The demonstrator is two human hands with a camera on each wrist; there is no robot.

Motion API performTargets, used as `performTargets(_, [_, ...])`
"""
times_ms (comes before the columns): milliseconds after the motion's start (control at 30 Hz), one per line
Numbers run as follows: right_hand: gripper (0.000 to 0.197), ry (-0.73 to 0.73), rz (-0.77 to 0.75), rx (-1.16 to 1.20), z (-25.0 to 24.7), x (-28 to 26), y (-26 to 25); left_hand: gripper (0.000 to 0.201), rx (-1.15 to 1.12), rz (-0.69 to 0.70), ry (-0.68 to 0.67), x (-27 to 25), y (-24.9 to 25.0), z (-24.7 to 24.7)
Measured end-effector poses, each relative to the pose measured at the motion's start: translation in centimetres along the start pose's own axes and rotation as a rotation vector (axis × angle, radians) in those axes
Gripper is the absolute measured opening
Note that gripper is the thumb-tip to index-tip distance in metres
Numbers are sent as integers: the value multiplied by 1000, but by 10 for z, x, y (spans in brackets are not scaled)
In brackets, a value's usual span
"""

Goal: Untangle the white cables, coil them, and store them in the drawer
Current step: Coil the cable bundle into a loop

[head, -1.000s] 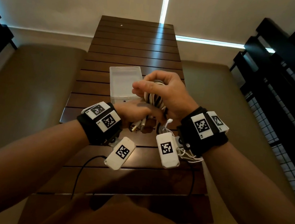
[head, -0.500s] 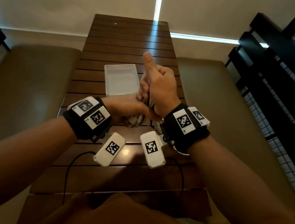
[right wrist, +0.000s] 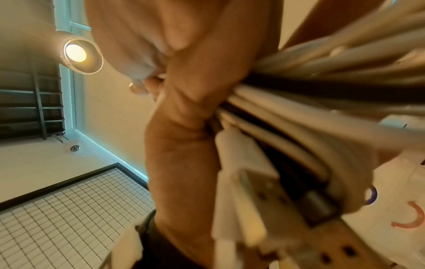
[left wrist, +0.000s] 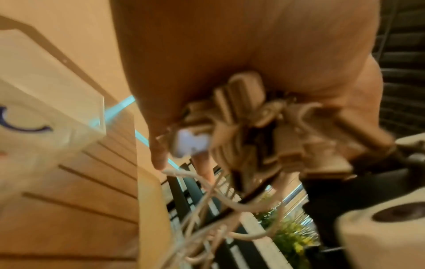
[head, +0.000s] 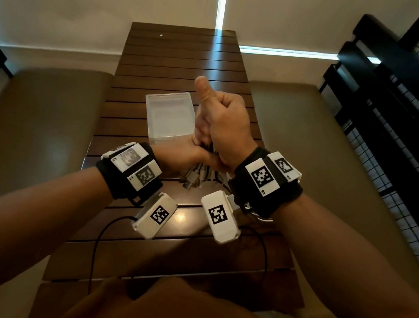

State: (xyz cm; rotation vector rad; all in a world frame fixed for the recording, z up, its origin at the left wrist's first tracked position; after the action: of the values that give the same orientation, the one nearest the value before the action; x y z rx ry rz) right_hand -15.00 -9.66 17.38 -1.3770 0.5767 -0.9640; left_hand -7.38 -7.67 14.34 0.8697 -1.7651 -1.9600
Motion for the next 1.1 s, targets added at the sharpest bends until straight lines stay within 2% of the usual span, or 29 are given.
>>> performTargets(67, [57, 51, 7, 76, -5, -1, -5, 44, -92, -10, 26, 3, 3, 4])
performTargets(133, [55, 43, 17, 100, -14, 2, -9, 35, -118, -38, 65, 8, 4, 7])
performTargets(200, [57, -61, 54, 37, -30, 6, -5, 21, -130, -78, 161, 9, 2, 3])
performTargets(267, [70, -178, 144, -75, -51, 1, 6, 23, -219, -56, 275, 8, -1, -9])
performTargets(300, [67, -228, 205, -155, -60, -6, 15, 27, -281, -9, 314, 7, -3, -17])
performTargets(400, [40, -370, 368, -402, -67, -36, 62, 30, -504, 156, 348, 3, 4, -33])
performTargets(467, [10, -306, 450, -635, -76, -53, 102, 30, -636, 274, 361, -2, 12, -41])
performTargets(600, [37, -104, 726, -917, -143, -86, 157, 35, -734, 412, 433, -14, 21, -53])
performTargets(667, [21, -74, 874, -1036, -174, -101, 159, 40, -757, 411, 481, -17, 16, -61])
performTargets(700, [21, -66, 950, -1112, -188, -105, 156, 41, -768, 410, 521, -17, 11, -66])
performTargets(800, [36, 29, 1133, -1329, -221, -110, 141, 38, -732, 367, 717, -12, -12, -81])
performTargets(867, [29, 56, 1242, -1436, -236, -114, 134, 33, -677, 315, 846, -9, -27, -86])
performTargets(933, [26, 14, 1331, -1457, -253, -118, 136, 30, -672, 277, 884, -9, -36, -86])
performTargets(1033, [80, -120, 1346, -1358, -248, -112, 133, 33, -784, 293, 808, -6, -42, -80])
performTargets(1100, [88, -146, 1212, -1353, -216, -90, 117, 35, -822, 302, 750, -2, -43, -71])
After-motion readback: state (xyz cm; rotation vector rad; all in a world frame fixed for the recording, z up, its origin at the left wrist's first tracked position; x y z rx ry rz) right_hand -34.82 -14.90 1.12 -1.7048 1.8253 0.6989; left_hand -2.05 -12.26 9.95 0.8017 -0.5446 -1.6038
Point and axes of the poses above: each hand's wrist, its own x-axis towards the middle knuckle, its own z-axis out of the palm, y = z × x, the point moved 3 cm from there along x, towards the middle knuckle, and after that the axes turned 12 degrees about -y, right-handed, at the moved point
